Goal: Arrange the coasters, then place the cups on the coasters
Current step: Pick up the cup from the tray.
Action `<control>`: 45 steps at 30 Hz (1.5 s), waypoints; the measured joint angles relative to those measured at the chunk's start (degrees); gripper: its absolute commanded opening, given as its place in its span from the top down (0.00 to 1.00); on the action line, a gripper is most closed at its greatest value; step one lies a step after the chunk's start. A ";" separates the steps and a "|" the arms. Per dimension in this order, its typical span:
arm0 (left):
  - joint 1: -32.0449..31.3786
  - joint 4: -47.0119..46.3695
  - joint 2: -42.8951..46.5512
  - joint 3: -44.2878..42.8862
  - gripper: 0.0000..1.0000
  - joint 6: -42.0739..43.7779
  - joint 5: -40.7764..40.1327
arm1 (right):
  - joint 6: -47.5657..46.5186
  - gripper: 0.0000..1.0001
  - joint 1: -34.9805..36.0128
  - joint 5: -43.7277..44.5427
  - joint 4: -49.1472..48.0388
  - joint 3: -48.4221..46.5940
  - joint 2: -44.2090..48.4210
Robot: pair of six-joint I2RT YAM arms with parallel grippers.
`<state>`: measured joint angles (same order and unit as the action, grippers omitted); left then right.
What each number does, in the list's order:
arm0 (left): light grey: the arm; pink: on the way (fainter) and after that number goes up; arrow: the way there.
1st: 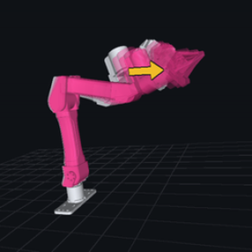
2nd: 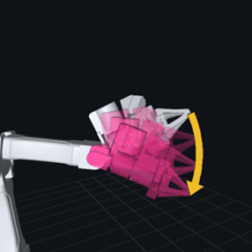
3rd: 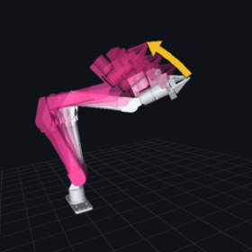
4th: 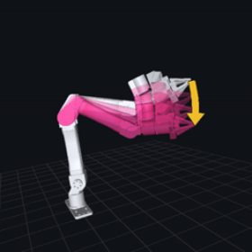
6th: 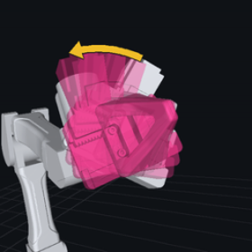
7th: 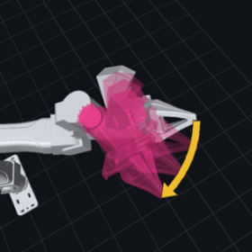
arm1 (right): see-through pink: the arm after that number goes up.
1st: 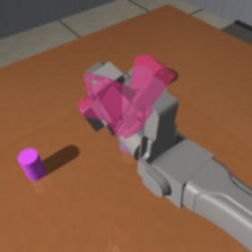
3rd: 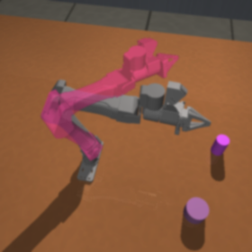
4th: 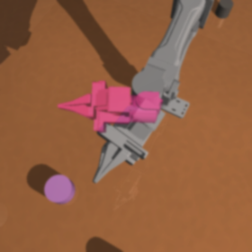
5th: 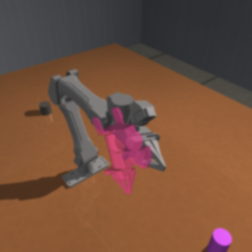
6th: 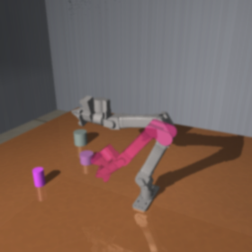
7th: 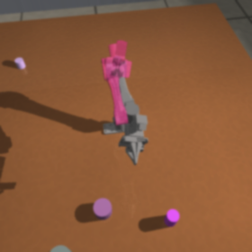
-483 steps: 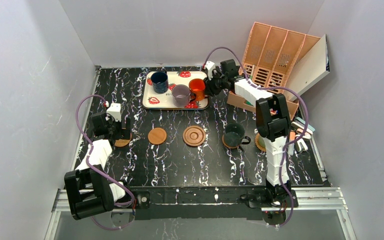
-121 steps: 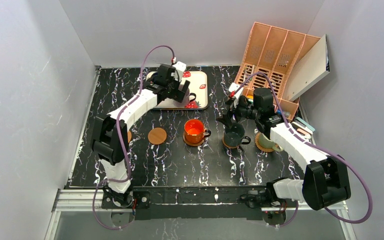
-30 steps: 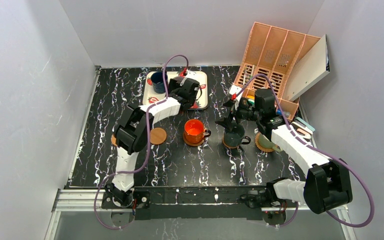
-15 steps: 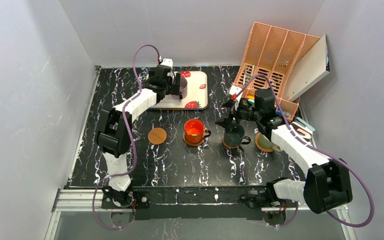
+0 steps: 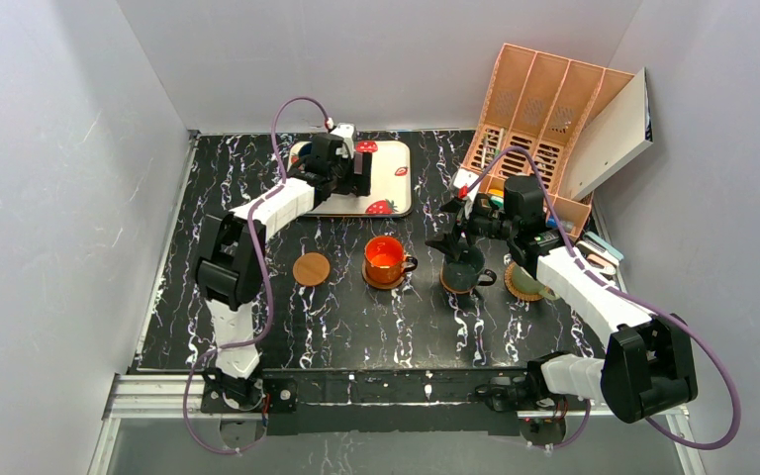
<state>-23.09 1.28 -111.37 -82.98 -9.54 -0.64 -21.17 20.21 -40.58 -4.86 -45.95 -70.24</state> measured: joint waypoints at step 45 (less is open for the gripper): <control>0.02 -6.45 -5.44 0.11 0.68 3.21 -6.82 | 0.02 0.01 0.00 -0.17 0.00 0.00 -0.52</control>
<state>-23.07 -5.17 -116.81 -82.87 -6.33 -7.46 -21.15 20.21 -40.75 -4.86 -45.95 -70.76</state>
